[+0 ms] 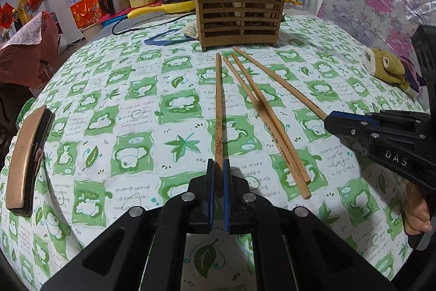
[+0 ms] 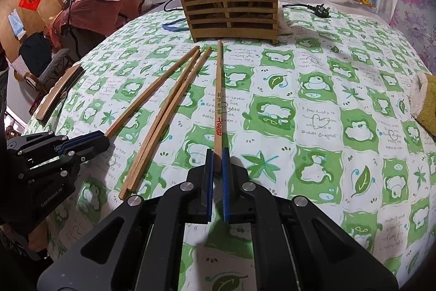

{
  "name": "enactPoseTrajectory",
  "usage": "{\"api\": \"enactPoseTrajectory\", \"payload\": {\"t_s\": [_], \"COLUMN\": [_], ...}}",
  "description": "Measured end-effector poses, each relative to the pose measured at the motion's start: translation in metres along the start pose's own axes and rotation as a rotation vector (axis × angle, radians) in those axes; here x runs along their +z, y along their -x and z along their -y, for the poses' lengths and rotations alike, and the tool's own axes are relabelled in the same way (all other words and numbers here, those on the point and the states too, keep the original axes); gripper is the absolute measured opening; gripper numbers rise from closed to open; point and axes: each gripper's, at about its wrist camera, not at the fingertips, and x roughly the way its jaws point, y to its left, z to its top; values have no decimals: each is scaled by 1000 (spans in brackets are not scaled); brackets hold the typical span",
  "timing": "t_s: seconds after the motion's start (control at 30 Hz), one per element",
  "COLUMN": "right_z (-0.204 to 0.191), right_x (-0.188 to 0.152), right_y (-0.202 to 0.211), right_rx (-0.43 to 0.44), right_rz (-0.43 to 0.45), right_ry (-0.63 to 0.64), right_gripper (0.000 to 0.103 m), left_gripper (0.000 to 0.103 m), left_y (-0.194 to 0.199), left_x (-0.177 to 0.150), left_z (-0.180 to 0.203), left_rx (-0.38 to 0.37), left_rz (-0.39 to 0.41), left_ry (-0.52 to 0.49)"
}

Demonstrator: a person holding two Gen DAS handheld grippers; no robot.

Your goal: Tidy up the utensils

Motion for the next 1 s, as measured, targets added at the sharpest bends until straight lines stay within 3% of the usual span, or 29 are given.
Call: {"api": "enactPoseTrajectory", "payload": {"t_s": [0.23, 1.0], "right_z": [0, -15], "right_x": [-9, -42], "right_y": [22, 139], "right_rx": [-45, -77], "right_rz": [67, 315], "right_ry": [9, 38], "right_gripper": [7, 7], "left_gripper": [6, 6], "left_y": [12, 109], "left_x": [-5, -13], "left_z": [-7, 25], "left_rx": [-31, 0], "left_rz": [10, 202], "left_ry": [49, -4]}}
